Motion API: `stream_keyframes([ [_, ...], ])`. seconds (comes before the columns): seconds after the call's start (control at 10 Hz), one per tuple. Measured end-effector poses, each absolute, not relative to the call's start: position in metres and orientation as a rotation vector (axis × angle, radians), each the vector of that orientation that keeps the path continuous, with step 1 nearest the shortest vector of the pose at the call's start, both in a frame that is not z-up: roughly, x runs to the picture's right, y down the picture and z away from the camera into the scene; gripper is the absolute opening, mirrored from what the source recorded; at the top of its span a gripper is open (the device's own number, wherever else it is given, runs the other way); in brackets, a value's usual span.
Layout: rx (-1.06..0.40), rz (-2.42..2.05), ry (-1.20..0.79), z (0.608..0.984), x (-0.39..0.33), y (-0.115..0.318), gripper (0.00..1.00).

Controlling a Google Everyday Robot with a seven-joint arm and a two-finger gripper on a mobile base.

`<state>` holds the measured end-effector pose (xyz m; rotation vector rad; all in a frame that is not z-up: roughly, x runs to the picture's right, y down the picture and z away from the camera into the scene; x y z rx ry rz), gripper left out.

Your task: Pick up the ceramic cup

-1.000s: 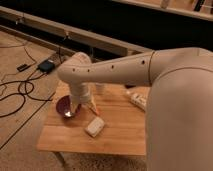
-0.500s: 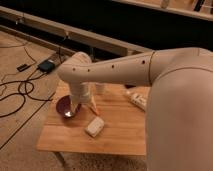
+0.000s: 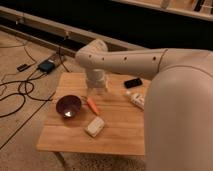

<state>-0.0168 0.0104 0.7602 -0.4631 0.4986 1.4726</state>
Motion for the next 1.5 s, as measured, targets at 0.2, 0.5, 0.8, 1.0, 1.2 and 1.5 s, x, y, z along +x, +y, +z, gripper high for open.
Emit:
stream_keyframes([
  [0.2, -0.447, 1.466, 0.476, 0.779, 0.001, -0.014, 0.65],
  [0.5, -0.445, 1.457, 0.433, 0.824, 0.022, -0.056, 0.65],
  [0.8, -0.457, 1.487, 0.457, 0.864, 0.044, -0.077, 0.65],
  [1.0, -0.482, 1.509, 0.480, 0.887, 0.054, -0.082, 0.65],
  [1.2, -0.522, 1.515, 0.501, 0.904, 0.055, -0.079, 0.65],
  [1.5, -0.582, 1.502, 0.534, 0.920, 0.049, -0.066, 0.65],
])
